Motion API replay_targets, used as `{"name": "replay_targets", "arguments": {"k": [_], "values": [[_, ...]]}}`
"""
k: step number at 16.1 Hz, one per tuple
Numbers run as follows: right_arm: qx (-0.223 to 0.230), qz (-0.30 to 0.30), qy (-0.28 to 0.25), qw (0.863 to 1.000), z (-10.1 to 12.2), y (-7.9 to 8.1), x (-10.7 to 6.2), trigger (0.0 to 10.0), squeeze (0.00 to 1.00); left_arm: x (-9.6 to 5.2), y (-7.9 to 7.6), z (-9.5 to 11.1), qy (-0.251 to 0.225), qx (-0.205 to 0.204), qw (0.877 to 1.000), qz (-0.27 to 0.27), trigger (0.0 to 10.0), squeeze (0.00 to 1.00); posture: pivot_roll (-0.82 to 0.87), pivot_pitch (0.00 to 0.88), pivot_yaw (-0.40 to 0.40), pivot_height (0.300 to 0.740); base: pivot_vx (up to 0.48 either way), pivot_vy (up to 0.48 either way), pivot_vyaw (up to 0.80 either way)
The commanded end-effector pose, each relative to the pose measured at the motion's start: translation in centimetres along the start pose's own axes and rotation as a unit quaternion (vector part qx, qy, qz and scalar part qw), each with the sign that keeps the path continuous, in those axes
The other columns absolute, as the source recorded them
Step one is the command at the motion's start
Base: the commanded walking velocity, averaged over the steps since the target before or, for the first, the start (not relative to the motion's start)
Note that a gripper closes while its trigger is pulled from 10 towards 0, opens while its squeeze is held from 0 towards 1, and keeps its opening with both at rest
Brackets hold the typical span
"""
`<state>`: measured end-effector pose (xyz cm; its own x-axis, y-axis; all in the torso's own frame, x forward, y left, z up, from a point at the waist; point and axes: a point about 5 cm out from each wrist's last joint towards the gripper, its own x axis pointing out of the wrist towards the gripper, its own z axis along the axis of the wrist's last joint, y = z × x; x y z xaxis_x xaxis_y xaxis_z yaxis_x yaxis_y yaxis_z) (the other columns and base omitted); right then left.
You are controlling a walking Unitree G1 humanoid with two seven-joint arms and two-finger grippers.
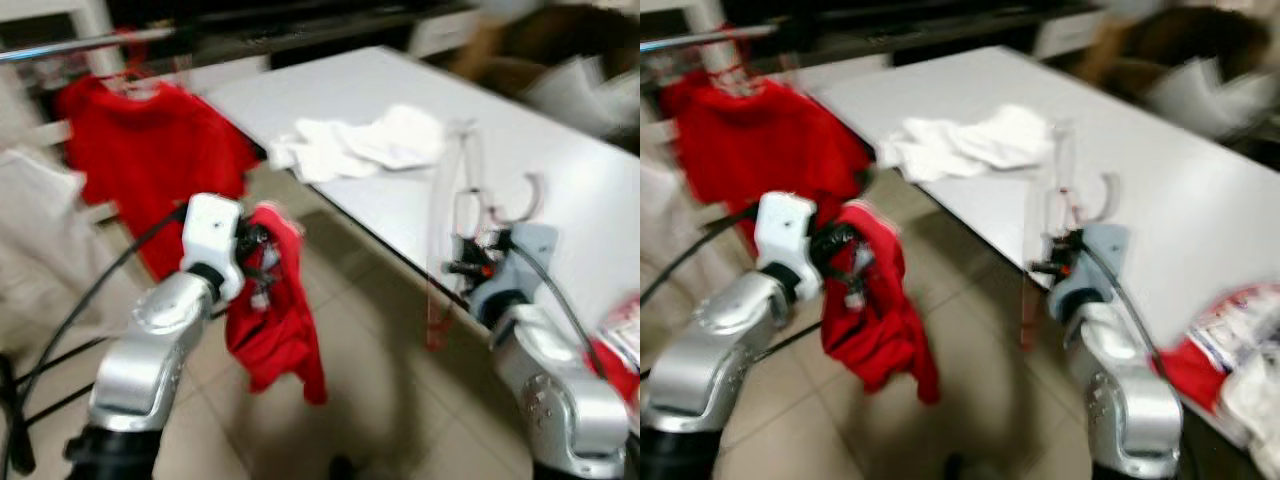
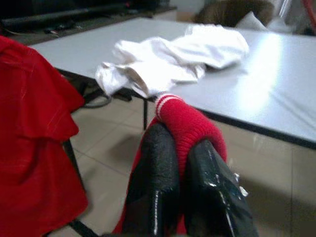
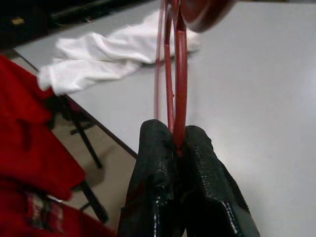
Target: Hang hanger
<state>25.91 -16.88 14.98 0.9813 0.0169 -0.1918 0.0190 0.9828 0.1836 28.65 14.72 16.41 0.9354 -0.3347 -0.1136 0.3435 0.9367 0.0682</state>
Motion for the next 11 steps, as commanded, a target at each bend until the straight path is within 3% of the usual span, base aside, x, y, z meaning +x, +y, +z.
{"name": "replay_targets", "arguments": {"k": [1, 2, 4, 6, 10, 11], "values": [[0.009, -0.017, -0.006, 1.0, 0.4, -0.4, 0.0, 10.0, 0.0, 0.1, -0.4, 0.7, -0.014, 0.004, 1.0, -0.009, 10.0, 0.0, -0.09, 0.051, 0.017, 0.74, 0.0, 0.0, -0.8], [0.028, -0.028, -0.011, 0.999, 0.5, -0.6, 0.0, 10.0, 0.0, 0.1, -0.4, 0.7, -0.013, 0.005, 1.0, -0.008, 10.0, 0.0, -0.1, 0.052, 0.018, 0.74, 0.0, 0.0, -0.8], [-0.026, -0.054, -0.006, 0.998, 0.6, -1.1, 0.0, 10.0, 0.0, 0.2, -0.3, 0.7, -0.012, 0.007, 1.0, -0.006, 10.0, 0.0, -0.09, 0.053, 0.017, 0.74, 0.0, 0.0, -0.8], [-0.046, -0.044, -0.009, 0.998, 0.7, -0.8, 0.0, 10.0, 0.0, 0.1, -0.3, 0.7, -0.013, 0.01, 1.0, -0.006, 10.0, 0.0, -0.09, 0.053, 0.017, 0.74, 0.0, 0.0, -0.8], [-0.013, -0.04, -0.032, 0.999, 1.0, -0.3, 0.0, 10.0, 0.0, 0.1, -0.4, 0.7, -0.014, 0.013, 1.0, -0.006, 10.0, 0.0, -0.09, 0.049, 0.012, 0.74, 0.0, 0.0, -0.79], [0.022, -0.034, -0.038, 0.998, 1.1, 0.0, 0.0, 10.0, 0.0, 0.1, -0.4, 0.7, -0.014, 0.014, 1.0, -0.006, 10.0, 0.0, -0.09, 0.048, 0.01, 0.74, 0.0, 0.0, -0.8]]}}
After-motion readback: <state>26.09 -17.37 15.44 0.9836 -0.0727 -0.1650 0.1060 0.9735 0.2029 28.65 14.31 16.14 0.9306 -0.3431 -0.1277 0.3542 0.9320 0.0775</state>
